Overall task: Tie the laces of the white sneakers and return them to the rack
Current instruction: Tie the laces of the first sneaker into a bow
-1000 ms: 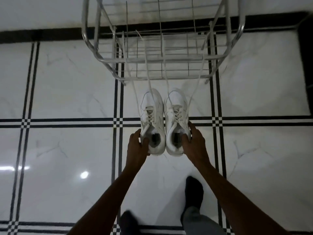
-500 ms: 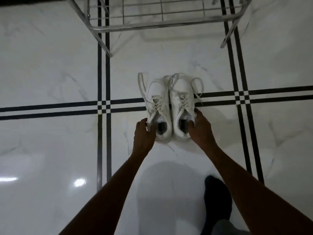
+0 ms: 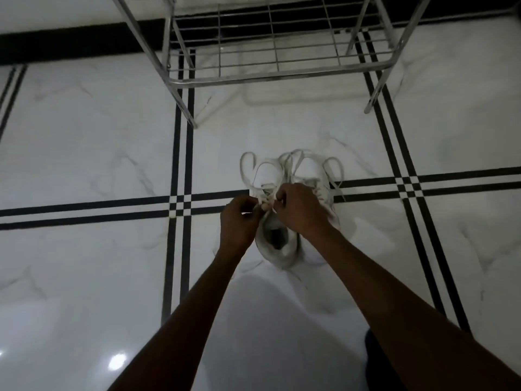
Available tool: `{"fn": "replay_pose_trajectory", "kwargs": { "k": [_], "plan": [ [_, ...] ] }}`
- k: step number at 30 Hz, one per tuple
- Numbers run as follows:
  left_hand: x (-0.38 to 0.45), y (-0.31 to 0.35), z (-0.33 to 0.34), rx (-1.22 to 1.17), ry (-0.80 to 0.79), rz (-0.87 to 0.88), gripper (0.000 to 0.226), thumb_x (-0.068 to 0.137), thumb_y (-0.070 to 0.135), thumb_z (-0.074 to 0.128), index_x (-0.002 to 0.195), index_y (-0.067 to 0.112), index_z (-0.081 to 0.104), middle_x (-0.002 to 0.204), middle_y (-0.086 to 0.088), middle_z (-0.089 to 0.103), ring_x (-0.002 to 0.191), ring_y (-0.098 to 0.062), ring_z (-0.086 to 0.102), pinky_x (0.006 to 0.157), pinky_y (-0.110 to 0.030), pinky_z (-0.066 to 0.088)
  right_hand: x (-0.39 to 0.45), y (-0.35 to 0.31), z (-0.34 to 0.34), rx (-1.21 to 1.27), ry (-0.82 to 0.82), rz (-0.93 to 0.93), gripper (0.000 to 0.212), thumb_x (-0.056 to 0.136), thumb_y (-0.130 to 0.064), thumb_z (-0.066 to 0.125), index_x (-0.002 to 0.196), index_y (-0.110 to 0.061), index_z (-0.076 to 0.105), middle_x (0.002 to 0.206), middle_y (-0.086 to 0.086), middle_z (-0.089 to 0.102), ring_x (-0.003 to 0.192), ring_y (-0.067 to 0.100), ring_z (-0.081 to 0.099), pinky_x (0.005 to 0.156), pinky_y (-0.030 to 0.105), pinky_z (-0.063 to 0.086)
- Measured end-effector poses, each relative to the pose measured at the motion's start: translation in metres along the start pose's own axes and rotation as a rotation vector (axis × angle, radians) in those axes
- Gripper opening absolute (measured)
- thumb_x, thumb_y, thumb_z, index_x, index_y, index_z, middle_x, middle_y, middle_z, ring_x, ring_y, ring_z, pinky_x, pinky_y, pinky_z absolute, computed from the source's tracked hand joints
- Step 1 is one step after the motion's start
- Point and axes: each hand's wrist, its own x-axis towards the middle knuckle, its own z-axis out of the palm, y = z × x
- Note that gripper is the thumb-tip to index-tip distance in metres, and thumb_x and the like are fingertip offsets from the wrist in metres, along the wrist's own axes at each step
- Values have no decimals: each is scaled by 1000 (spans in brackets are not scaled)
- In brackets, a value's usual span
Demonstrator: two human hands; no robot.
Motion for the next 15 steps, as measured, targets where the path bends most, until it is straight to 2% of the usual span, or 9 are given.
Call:
{"fn": "replay_pose_trajectory", "kwargs": {
  "k": [2,6,8,10,15],
  "plan": [
    [1,-4,-2,55,18,105,12,90,20,73,94,9,71,90,-3,74,88,-16,70,82,-42,60,0,1,3,61,22,-4,4,87,-8,64,89,-7,68,93,13,72,88,28,67,78,38,55],
    [1,-6,-1,157,60,290,6,95,12,64,91,10,60,83,-4,71,79,-19,68,68,-39,57,0,8,6,171,139,4,2,92,-7,59,93,-10,60,94,13,74,90,28,70,78,44,57],
    [-3,-1,-1,218,84,291,7,97,10,58,92,8,56,80,-7,68,72,-23,63,59,-39,47,-3,7,5,190,171,13,5,93,-9,58,98,-6,58,99,16,74,96,30,71,78,47,58],
    [-5,2,0,274,82,264,6,98,9,55,92,8,52,78,-9,65,68,-26,59,56,-34,37,-7,3,5,170,202,41,11,95,-12,55,101,-3,55,102,19,73,97,33,71,76,46,58],
    [-11,2,0,292,90,242,6,95,4,55,95,6,49,79,-11,64,66,-23,55,53,-29,30,-16,2,8,126,218,107,18,98,-22,53,99,-4,52,98,20,70,90,35,67,68,39,51]
  ]
}}
